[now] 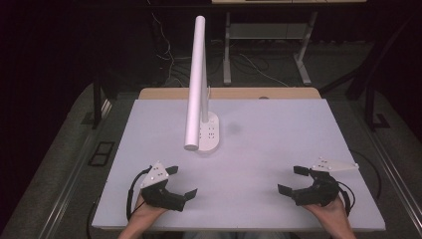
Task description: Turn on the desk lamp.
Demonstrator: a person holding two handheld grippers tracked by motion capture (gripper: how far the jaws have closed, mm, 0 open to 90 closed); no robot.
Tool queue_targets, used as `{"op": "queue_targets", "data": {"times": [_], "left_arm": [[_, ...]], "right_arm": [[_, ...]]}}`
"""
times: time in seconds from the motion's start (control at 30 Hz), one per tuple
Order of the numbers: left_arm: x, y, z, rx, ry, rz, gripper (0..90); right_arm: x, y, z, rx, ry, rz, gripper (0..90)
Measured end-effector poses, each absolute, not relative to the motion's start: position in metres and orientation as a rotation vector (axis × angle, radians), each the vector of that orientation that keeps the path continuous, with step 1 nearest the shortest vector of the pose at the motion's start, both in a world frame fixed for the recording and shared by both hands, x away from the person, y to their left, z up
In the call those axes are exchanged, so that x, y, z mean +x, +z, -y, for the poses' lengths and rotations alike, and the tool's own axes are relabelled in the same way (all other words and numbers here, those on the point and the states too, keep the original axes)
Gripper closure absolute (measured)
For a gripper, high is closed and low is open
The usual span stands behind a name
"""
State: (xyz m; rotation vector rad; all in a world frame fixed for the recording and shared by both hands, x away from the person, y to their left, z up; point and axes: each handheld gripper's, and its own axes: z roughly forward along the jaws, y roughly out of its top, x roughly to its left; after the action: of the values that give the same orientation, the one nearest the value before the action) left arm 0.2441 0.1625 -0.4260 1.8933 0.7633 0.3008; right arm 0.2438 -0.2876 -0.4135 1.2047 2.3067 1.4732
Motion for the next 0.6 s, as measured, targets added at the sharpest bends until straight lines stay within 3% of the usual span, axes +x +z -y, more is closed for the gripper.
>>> {"op": "queue_targets", "data": {"times": [0.6], "left_arm": [[0.2442,-0.4259,-0.1630,1.902,0.303,-0.752,0.0]], "right_arm": [[0.2441,-0.4156,0.2875,1.226,1.473,-2.326,0.9]]}}
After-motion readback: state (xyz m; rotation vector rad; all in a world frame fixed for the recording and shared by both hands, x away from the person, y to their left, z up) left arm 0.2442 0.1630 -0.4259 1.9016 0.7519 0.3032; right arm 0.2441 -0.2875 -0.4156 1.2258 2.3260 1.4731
